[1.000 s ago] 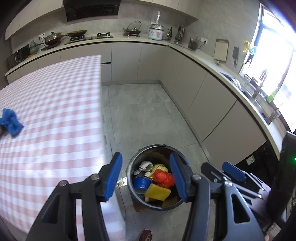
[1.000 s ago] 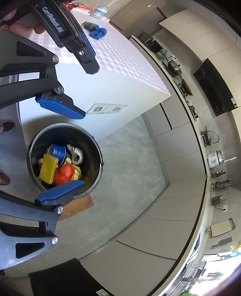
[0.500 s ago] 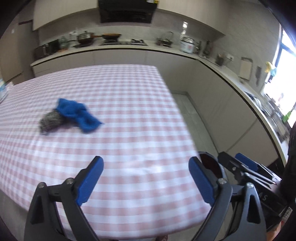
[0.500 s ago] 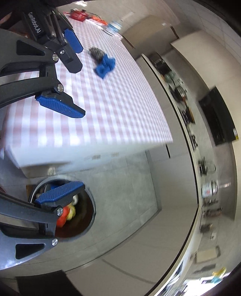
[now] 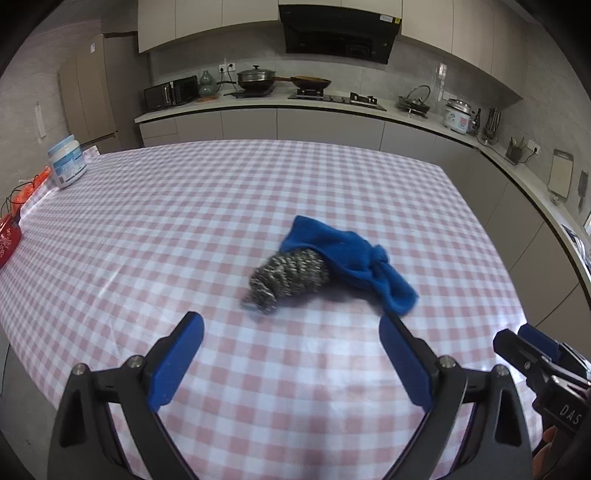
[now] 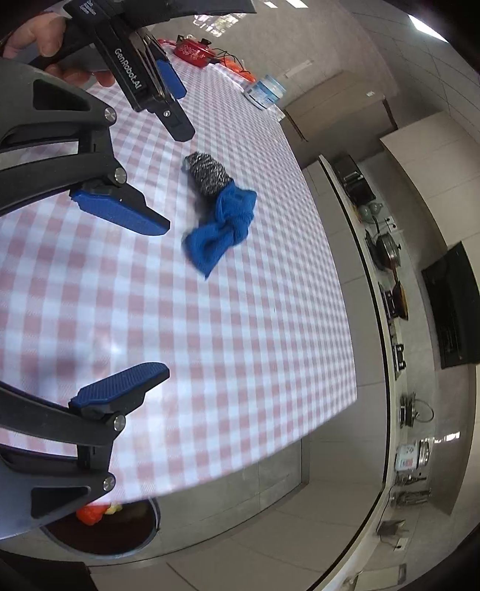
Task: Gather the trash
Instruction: 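Move both open tools back to the blue towel and steel scrubber, then grasp the steel scrubber with the left tool while the right tool grasps the blue towel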
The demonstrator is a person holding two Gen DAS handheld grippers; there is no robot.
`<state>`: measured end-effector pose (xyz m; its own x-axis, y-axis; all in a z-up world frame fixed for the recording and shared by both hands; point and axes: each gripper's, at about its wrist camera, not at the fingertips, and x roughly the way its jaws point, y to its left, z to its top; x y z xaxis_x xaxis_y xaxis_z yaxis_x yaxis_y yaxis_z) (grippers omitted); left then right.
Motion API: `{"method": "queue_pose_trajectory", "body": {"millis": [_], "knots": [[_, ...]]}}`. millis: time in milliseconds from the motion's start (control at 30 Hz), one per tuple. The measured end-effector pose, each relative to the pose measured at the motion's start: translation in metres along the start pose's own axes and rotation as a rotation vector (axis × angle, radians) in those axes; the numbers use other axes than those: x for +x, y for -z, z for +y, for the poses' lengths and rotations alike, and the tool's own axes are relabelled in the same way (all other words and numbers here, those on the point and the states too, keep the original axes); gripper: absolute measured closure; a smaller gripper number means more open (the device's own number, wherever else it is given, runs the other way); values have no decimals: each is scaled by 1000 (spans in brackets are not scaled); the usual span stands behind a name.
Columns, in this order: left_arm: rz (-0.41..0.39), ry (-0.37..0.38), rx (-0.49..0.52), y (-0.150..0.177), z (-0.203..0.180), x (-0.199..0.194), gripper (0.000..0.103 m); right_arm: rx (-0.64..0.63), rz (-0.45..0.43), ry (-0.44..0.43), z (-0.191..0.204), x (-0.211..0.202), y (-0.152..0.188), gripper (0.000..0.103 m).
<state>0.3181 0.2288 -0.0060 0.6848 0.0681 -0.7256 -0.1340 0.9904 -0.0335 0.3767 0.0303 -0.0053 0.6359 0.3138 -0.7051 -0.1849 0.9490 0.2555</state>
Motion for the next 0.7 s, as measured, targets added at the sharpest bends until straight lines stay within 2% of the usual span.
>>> {"method": "queue_pose_trajectory", "body": {"millis": [333,700], "knots": [[30,47,58,-17,22,35,7,-19,13,-8,46,53,-26,30],[59,107,113,-28,14,74,7,-5,15,21,54,89,-47,29]]}}
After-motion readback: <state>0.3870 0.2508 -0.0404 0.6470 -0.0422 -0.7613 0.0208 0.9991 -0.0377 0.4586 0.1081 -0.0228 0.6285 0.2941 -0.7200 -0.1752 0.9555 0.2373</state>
